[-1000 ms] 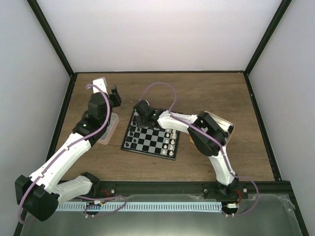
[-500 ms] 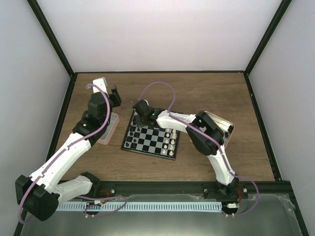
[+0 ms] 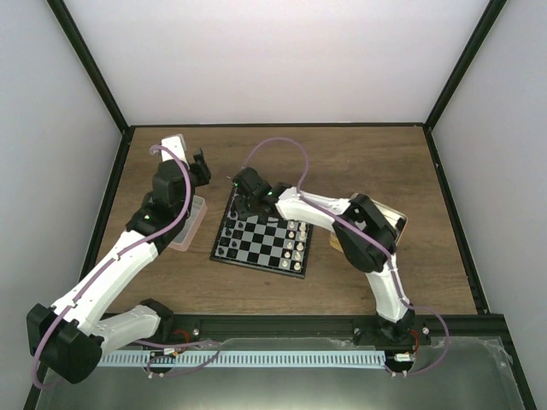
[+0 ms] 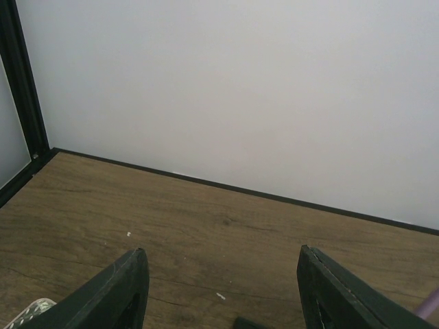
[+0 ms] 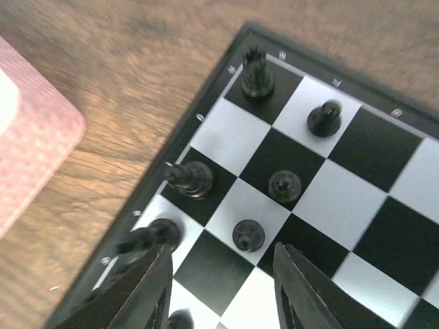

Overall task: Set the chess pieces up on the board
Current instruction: Place the chess piece on the chessboard, then pick up the chess piece from the storage box.

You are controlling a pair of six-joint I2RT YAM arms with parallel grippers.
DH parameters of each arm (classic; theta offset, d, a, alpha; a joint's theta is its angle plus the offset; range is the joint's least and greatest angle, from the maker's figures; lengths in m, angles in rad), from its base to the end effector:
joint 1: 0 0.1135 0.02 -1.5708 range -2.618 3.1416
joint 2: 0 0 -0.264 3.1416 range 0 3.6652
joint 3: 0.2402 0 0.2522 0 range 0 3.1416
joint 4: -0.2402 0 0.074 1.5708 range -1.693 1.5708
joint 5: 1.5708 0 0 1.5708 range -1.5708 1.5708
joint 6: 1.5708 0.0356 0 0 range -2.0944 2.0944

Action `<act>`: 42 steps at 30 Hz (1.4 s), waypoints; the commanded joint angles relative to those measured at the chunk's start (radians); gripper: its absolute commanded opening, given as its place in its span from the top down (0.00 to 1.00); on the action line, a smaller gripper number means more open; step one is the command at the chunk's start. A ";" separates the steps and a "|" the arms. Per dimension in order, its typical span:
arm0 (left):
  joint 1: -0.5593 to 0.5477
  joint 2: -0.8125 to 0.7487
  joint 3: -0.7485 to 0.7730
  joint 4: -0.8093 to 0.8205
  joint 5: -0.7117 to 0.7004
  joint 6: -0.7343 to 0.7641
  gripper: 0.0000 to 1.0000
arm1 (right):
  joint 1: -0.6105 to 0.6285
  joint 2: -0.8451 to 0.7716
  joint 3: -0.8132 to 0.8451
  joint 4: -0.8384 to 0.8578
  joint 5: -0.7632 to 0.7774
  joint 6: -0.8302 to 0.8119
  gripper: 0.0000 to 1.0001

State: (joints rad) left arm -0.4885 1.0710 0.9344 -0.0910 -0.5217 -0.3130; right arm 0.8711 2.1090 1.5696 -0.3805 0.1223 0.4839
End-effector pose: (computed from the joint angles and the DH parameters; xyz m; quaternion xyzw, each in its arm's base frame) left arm 0.2260 -0.1000 0.3476 -0.0936 0.7675 -0.0486 0.6323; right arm 0.3012 0.3511 0.1789 -0.1628 0.9318 0.1549 0.2850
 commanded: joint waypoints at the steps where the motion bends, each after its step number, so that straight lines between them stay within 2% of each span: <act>1: 0.007 -0.019 -0.002 0.013 0.006 -0.006 0.38 | -0.032 -0.190 -0.005 -0.028 -0.044 0.027 0.56; 6: 0.007 -0.024 -0.007 0.023 0.064 -0.008 0.38 | -0.107 -0.365 -0.155 -0.067 -0.030 0.042 0.52; 16: 0.007 -0.025 -0.002 0.012 0.096 -0.002 0.36 | -0.434 -0.673 -0.461 -0.242 0.204 0.143 0.54; 21: 0.008 -0.024 0.003 0.003 0.096 -0.001 0.36 | -0.612 -0.755 -0.594 -0.305 0.261 0.148 0.58; 27: 0.008 -0.025 0.001 0.001 0.096 -0.004 0.36 | -0.739 -0.704 -0.650 -0.318 0.310 0.132 0.60; 33: 0.008 -0.024 0.001 -0.005 0.081 0.006 0.36 | -0.743 -0.543 -0.635 -0.360 0.334 0.120 0.62; 38: 0.010 -0.022 0.000 -0.007 0.068 0.008 0.36 | -0.746 -0.484 -0.629 -0.383 0.361 0.138 0.62; 42: 0.009 -0.019 0.000 -0.009 0.058 0.012 0.36 | -0.745 -0.460 -0.623 -0.402 0.382 0.161 0.56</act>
State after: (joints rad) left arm -0.4839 1.0622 0.9344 -0.0990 -0.4442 -0.3122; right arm 0.1322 1.6321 0.9241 -0.7452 0.4454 0.6098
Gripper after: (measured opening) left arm 0.644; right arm 0.415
